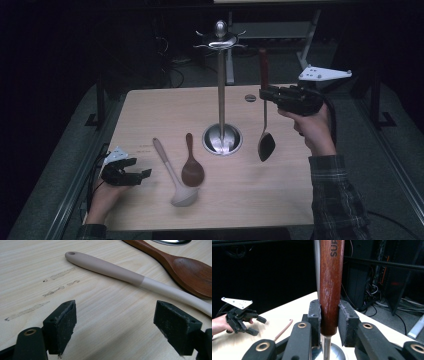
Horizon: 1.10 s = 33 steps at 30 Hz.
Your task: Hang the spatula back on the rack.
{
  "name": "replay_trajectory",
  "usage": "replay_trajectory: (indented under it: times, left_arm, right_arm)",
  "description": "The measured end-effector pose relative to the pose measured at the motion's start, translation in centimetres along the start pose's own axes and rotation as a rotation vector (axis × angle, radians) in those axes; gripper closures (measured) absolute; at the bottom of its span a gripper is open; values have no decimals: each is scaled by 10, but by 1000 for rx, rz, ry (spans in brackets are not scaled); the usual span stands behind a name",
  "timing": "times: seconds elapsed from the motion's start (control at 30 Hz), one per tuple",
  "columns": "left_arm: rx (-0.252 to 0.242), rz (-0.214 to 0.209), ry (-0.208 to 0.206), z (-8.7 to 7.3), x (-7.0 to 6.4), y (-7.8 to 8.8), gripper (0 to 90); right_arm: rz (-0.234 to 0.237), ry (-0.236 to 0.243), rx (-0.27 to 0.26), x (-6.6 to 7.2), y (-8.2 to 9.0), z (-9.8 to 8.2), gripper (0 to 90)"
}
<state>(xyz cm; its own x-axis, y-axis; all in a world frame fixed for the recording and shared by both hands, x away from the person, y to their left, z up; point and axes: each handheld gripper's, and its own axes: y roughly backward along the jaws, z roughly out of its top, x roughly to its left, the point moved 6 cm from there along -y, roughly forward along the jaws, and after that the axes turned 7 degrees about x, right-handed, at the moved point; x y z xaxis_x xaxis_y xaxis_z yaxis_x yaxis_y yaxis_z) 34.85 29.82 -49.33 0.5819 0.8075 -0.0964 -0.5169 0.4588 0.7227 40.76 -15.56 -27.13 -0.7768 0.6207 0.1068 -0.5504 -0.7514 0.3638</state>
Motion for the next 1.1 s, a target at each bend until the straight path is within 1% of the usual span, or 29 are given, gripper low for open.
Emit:
replay_trajectory:
  times: [0.03, 0.07, 0.1, 0.27, 0.3, 0.5, 0.67, 0.77, 0.93, 1.1]
  left_arm:
    - [0, 0, 0, 0, 0, 0, 181]
    - [1, 0, 0, 0, 0, 0, 181]
    - [0, 0, 0, 0, 0, 0, 181]
    - [2, -1, 2, 0, 0, 1, 181]
    - [2, -1, 1, 0, 0, 1, 181]
    - [1, -2, 2, 0, 0, 1, 181]
    - [4, -1, 1, 0, 0, 0, 181]
    - [4, -2, 0, -1, 1, 1, 181]
    - [5, -2, 1, -1, 0, 0, 181]
    - [6, -2, 1, -1, 0, 0, 181]
  right_arm:
    - [5, 10, -2, 2, -1, 6, 738]
    - [5, 10, -2, 2, -1, 6, 738]
    - [8, 24, -5, 3, -4, 11, 738]
    - [6, 31, -3, 4, -6, 20, 738]
    - [12, 33, -6, 5, -8, 23, 738]
    - [23, 27, -1, 5, -14, 27, 738]
    - [33, 34, -9, 5, -17, 33, 737]
    - [36, 38, -3, 6, -19, 34, 737]
    - [32, 32, 10, 4, -23, 33, 736]
    - [38, 29, 18, 3, -28, 35, 735]
